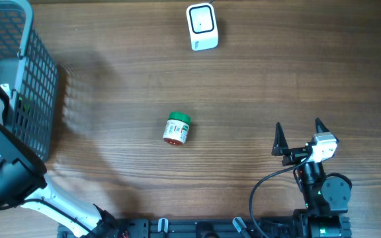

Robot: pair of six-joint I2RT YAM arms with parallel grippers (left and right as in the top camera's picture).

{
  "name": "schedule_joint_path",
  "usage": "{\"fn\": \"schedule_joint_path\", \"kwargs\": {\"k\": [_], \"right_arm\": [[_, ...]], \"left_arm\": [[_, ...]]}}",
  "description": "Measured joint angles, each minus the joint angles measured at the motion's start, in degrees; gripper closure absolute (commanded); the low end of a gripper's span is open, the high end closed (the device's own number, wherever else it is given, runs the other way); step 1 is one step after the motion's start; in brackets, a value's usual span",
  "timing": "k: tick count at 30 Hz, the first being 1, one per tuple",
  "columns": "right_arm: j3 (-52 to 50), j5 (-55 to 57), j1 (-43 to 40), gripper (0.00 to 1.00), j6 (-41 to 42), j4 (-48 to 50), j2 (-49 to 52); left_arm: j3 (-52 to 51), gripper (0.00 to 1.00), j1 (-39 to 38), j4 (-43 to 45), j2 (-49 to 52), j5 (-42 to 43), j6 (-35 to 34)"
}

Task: Scan the item barcode
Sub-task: 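Reach the left gripper back into the basket and grasp the snack bags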

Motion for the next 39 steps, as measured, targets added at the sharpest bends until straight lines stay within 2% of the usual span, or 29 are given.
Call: {"fn": "schedule_joint_path", "kwargs": {"k": [10, 16, 20, 25, 35, 39], "right_arm": [[0.00, 0.00, 0.00, 0.00, 0.00, 0.00, 0.00], [0.00, 0.00, 0.00, 0.00, 0.00, 0.00, 0.00], [0.00, 0.00, 0.00, 0.00, 0.00, 0.00, 0.00], [0.00, 0.00, 0.00, 0.01, 0.00, 0.00, 0.00], [0.00, 0.00, 0.00, 0.00, 0.00, 0.00, 0.00], [0.00, 0.00, 0.00, 0.00, 0.00, 0.00, 0.00]], "left_arm": [[3.04, 0.96, -0.17, -3.98, 1.01, -0.02, -0.39], [7.54, 0.96, -0.57, -10.80, 1.55, 0.61, -4.44], [10.40, 0.96, -1.62, -11.52, 0.15, 1.16, -6.67], [13.05, 0.96, -3.26, -11.21, -7.56, 1.90, -8.33], [14.36, 0.96, -4.87, -4.96, -29.97, 1.97, -10.40], [14.45, 0.96, -8.50, -2.29, -40.37, 1.77, -10.60]]}}
